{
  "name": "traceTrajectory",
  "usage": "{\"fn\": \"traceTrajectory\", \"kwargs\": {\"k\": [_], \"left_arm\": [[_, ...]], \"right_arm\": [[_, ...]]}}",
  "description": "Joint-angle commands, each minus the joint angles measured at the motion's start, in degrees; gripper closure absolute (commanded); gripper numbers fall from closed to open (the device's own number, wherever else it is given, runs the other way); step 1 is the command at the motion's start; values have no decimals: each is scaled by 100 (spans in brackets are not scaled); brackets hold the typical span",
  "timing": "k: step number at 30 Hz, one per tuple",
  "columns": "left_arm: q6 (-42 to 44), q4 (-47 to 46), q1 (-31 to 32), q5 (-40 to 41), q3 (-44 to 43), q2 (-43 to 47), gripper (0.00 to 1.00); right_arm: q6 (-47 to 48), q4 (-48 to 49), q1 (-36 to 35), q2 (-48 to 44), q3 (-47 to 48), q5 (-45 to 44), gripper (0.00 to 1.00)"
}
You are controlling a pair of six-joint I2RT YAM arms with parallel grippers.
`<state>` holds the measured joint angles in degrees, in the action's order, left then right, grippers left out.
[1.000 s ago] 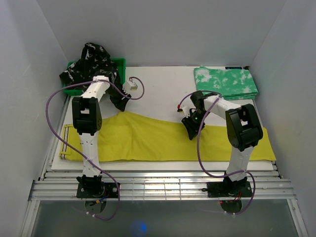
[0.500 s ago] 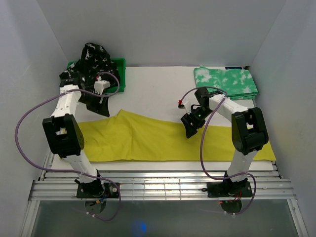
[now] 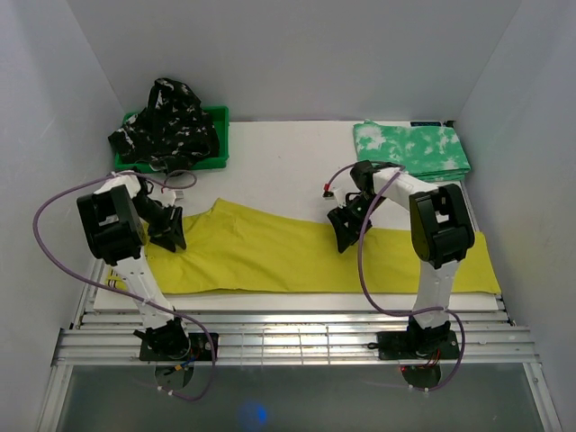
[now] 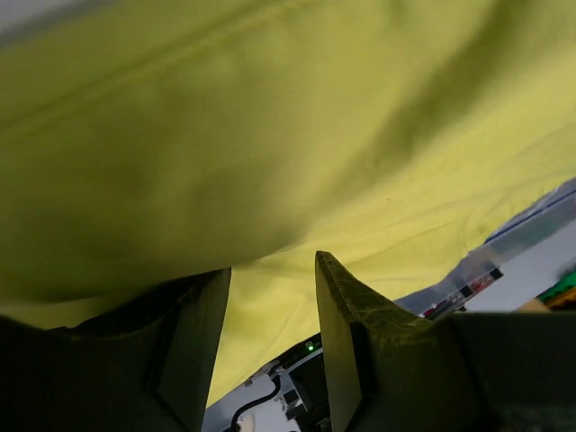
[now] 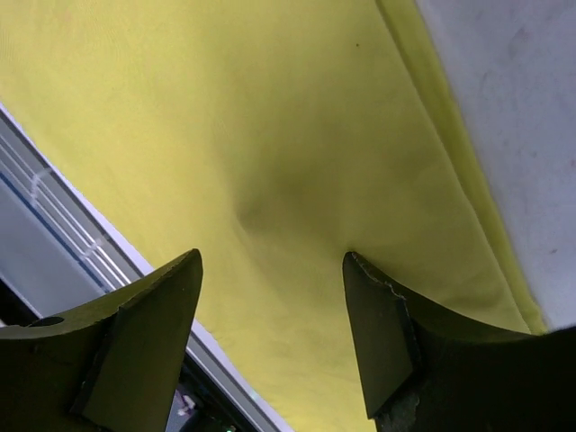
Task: Fold and stack the trousers
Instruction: Fold the trousers
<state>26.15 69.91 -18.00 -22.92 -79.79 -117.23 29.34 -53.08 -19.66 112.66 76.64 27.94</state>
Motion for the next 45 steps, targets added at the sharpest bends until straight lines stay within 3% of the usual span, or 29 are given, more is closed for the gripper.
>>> {"fn": "traceTrajectory", "kwargs": {"k": [1, 7, 9, 13, 15, 19, 24, 28, 38, 45], "left_arm": [[127, -1402, -528, 1447, -878, -625, 44], [66, -1042, -538, 1771, -2547, -1319, 43], [135, -962, -538, 1904, -2699, -1390, 42], [452, -927, -529, 1616, -2595, -1022, 32], [540, -909, -520, 1004, -2446, -750, 28], [654, -970, -284, 228, -1971, 162, 25], [549, -1400, 182, 24, -1146, 947, 24], [391, -1673, 621, 42, -908, 1299, 23], [109, -1867, 736, 209, -688, 1396, 25], [101, -1911, 745, 261, -669, 1501, 25]], "right_arm": [[-112, 887, -12, 826, 358, -509, 29], [-253, 975, -12, 1302, 1527, -88, 28], [-271, 949, -3, 1267, 1713, 53, 27], [-403, 878, 268, 515, 1644, 53, 25], [-586, 861, 532, 135, 1328, 53, 25], [-684, 896, 1647, -927, 502, -482, 26], [-965, 922, 3263, -1360, 53, -1413, 28], [-1202, 1141, 3915, -1361, -193, -2064, 33], [-1264, 2082, 4225, -702, -676, -3163, 44], [-1308, 2092, 4234, -210, -826, -2989, 45]]}}
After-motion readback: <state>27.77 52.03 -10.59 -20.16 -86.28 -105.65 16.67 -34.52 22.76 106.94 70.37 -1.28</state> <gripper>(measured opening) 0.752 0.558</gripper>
